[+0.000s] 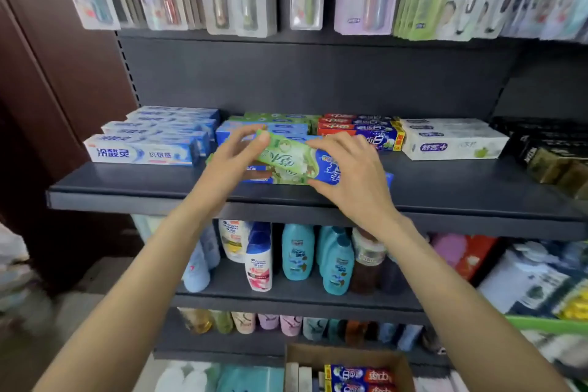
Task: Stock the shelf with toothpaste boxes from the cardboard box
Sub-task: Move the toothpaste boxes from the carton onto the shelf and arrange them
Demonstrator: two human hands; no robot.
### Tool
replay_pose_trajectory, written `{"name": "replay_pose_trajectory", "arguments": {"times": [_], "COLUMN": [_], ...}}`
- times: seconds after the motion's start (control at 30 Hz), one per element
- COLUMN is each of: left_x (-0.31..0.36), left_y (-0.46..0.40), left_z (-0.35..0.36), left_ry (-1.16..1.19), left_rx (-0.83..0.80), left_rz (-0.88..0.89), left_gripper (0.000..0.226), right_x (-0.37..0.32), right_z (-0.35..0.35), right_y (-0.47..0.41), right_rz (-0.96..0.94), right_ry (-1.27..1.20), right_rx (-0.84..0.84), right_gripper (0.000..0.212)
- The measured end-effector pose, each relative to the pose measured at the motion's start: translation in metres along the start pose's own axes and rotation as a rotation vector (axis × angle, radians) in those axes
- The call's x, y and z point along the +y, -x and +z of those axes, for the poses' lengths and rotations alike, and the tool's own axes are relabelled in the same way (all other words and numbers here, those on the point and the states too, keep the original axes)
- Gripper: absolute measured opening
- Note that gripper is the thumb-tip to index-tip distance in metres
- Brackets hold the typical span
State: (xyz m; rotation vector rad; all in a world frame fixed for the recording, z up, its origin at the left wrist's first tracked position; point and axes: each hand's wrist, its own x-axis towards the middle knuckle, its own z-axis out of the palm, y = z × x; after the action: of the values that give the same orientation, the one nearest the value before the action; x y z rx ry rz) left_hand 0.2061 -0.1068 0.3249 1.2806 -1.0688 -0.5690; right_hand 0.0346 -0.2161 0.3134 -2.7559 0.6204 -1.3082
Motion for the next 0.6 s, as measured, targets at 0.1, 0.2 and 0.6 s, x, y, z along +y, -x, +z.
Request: {"name": "replay_pose_trajectory", "arguments": {"times": [0.1,0.2,0.6], "left_x": [0.000,0.007,0.010], "left_y": [0.006,0.011,0.026], "left_z": [0.002,-0.002,0.005], "left_ry": [0.014,0.051,-0.343], "left_rx": [0.075,0.120,-0.048], "left_rz": [-0.013,0.004,-0.003], "left_gripper": [0.029,0.036,0.080], "right_x": [-0.006,-0.019,-0.036], "right_z": [0.009,0.006,0.001], "right_y": [0.001,0.000,-0.025], "right_rz": [-0.076,-0.035,0.674], "right_ry": [0.049,0.011,-1.509], "right_rx": [0.023,-0.100,-0.088], "right_gripper": [0.053,0.058,0.031]}}
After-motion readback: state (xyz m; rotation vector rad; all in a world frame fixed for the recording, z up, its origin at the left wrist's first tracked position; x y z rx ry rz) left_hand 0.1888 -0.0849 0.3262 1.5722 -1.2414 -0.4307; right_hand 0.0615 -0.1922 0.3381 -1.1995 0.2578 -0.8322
